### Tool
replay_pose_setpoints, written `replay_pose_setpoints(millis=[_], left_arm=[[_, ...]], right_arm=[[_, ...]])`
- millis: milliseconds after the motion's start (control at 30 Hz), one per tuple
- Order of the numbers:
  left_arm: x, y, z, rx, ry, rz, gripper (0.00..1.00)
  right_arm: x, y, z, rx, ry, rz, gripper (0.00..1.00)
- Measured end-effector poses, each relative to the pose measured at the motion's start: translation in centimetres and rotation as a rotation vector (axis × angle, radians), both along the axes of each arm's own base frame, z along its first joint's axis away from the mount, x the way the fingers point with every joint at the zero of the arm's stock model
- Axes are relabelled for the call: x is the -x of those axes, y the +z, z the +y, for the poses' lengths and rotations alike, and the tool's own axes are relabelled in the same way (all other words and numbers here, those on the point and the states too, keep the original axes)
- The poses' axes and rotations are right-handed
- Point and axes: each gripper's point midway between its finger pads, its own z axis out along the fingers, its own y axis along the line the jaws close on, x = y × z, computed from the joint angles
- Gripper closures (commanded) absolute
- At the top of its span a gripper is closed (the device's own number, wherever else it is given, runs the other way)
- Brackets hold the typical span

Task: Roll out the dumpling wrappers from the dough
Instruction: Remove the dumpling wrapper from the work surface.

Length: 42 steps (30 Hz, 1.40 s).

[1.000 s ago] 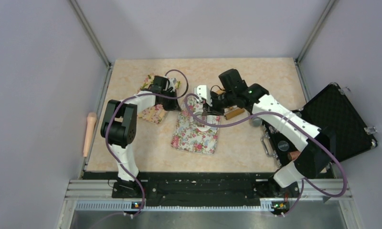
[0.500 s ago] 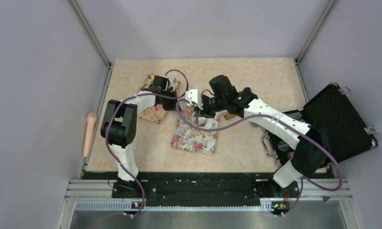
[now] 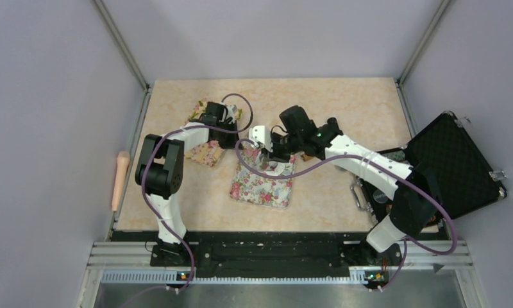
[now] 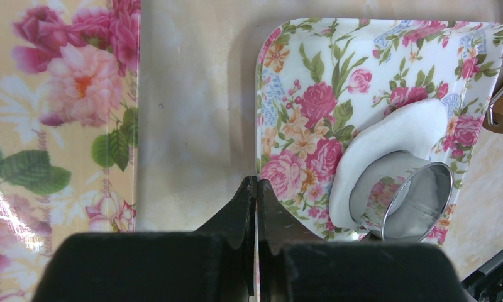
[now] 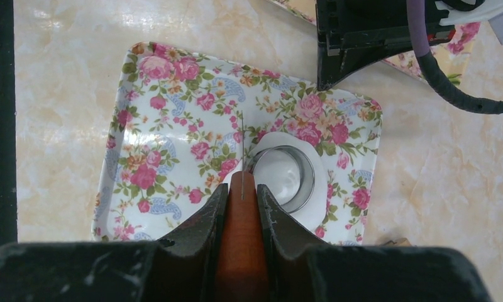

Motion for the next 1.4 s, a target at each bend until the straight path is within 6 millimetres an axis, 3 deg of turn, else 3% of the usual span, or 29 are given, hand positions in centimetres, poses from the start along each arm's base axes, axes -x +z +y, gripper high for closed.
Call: replay_pose_setpoints(millis=[233, 767, 1233, 1400], left_arm=[[0.0, 0.0, 0.0, 0.0, 0.0, -0.001, 1.0], [-0.1, 0.1, 0.3, -0.015, 0.008, -0.007, 1.0], [-0.3, 0.1, 0.4, -0.023, 0.015, -0.012, 1.0], [-0.3, 0.1, 0.4, -0.023, 0.015, -0.012, 1.0]], right_arm=[[0.2, -0.2, -0.4, 0.022, 0.015, -0.009, 1.0], [1.3, -1.0, -4.7, 0.151, -0.043, -0.055, 1.0], [0.0, -1.2, -5.5, 0.187, -0.056, -0.138, 1.0], [0.5, 0.1, -5.7, 0.202, -0.018, -0.132, 1.0]])
